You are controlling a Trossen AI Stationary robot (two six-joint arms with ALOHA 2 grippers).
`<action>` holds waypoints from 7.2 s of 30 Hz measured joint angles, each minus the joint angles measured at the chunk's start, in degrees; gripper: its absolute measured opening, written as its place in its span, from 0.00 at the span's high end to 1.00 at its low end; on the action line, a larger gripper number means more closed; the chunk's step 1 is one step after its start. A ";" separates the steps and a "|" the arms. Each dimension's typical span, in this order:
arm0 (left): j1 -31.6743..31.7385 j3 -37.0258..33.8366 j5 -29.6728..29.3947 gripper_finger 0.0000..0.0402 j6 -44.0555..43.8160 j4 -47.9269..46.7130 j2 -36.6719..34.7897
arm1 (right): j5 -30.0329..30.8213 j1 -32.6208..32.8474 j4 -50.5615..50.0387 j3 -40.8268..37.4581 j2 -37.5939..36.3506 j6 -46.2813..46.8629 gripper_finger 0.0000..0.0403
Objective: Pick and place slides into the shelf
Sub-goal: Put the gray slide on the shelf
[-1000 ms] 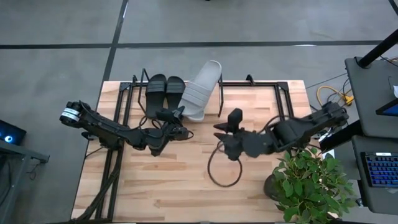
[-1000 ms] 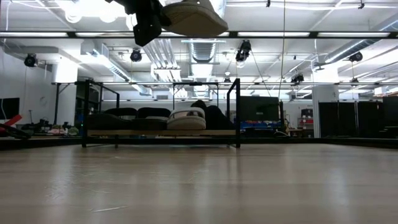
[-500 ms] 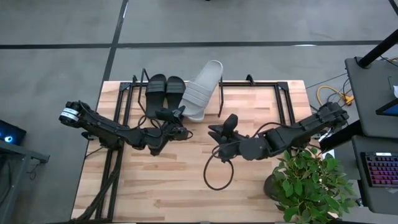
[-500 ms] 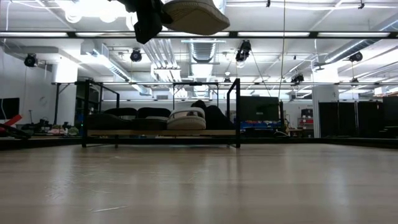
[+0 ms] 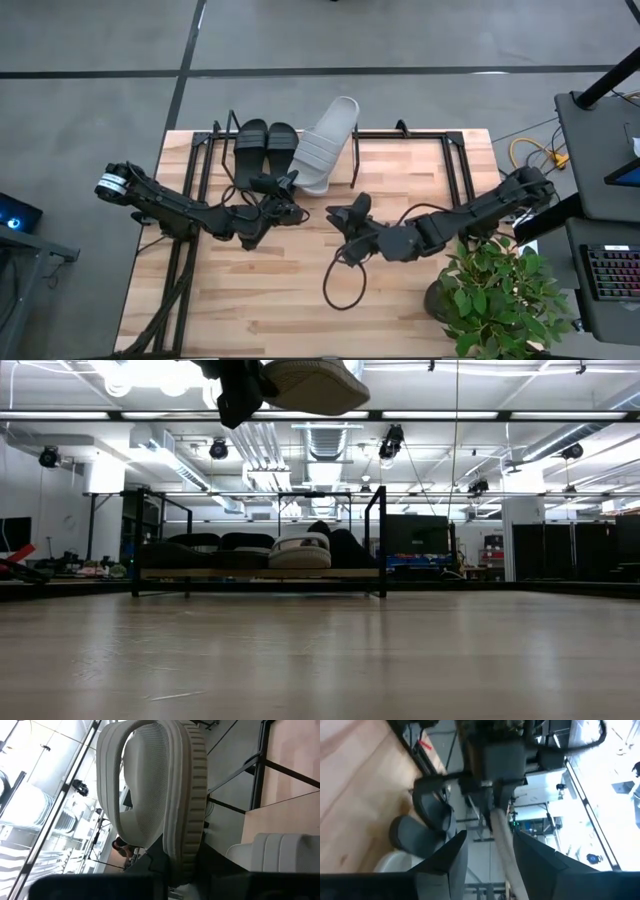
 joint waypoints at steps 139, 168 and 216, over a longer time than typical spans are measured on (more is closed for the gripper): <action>-9.32 -10.82 47.63 0.46 -57.84 -26.13 -31.96 | -29.79 -2.30 -16.57 -2.68 -7.26 -0.88 0.93; 4.92 -1.89 64.54 0.46 -66.86 -35.29 -24.84 | -22.49 5.01 -10.13 -8.07 -7.05 -6.27 0.93; -16.63 1.37 -1.10 0.46 8.08 12.91 10.16 | -21.54 -5.74 -7.68 -8.14 -10.30 -3.24 0.93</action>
